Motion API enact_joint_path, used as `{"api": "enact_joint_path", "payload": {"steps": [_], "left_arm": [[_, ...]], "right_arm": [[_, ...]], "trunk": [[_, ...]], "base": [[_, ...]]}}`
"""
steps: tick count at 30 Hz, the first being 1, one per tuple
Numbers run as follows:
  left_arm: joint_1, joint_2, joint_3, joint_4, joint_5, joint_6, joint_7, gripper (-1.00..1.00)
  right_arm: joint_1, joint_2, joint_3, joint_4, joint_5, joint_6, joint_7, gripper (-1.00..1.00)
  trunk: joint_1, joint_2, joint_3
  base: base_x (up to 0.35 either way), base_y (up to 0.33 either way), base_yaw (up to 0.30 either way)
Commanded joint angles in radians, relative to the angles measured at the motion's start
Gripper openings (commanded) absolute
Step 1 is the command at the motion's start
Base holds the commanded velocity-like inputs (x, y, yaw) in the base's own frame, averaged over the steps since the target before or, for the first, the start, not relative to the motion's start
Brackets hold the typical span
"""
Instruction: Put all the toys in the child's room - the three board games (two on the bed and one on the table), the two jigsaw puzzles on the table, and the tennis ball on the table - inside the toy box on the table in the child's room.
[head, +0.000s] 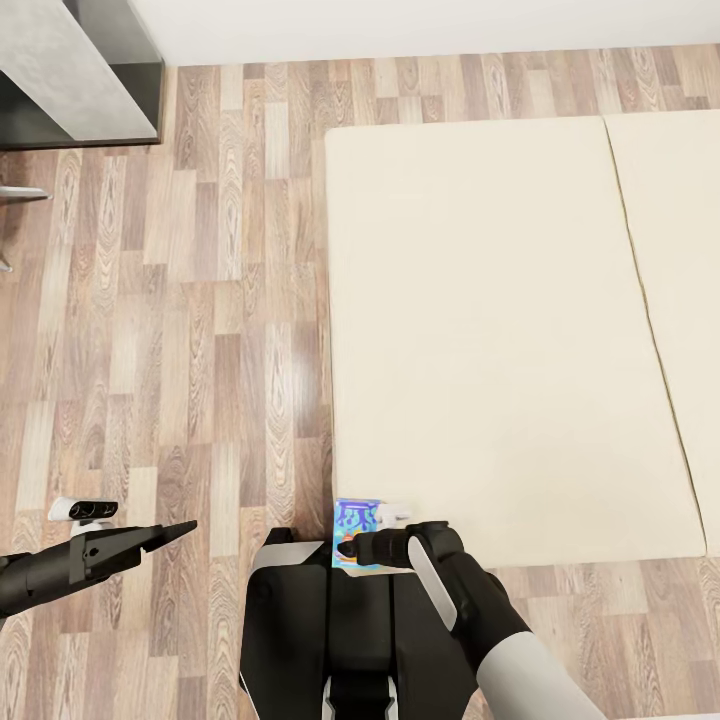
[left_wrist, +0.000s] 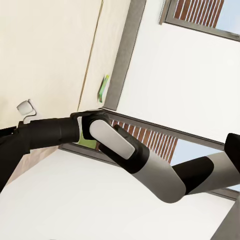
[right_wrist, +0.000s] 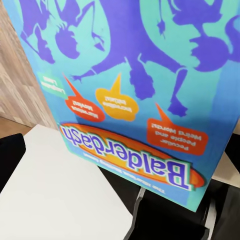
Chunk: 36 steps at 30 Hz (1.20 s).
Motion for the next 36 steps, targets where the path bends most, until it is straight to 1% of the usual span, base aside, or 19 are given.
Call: {"api": "enact_joint_path", "payload": {"steps": [1, 9, 36], "left_arm": [[0.000, 0.000, 0.000, 0.000, 0.000, 0.010, -0.004, 1.00], [0.000, 0.000, 0.000, 0.000, -0.001, 0.011, -0.004, 1.00], [0.000, 0.000, 0.000, 0.000, -0.001, 0.010, -0.004, 1.00]], "right_arm": [[0.000, 0.000, -0.001, -0.001, 0.004, 0.004, 0.004, 1.00], [0.000, 0.000, -0.001, -0.001, 0.005, 0.004, 0.003, 1.00], [0.000, 0.000, 0.000, -0.001, 0.005, 0.004, 0.003, 1.00]], "trunk": [[0.001, -0.002, -0.001], [0.001, -0.002, 0.004], [0.001, -0.002, 0.046]], "base": [[0.000, 0.000, 0.000], [0.000, 0.000, 0.000], [0.000, 0.000, 0.000]]}}
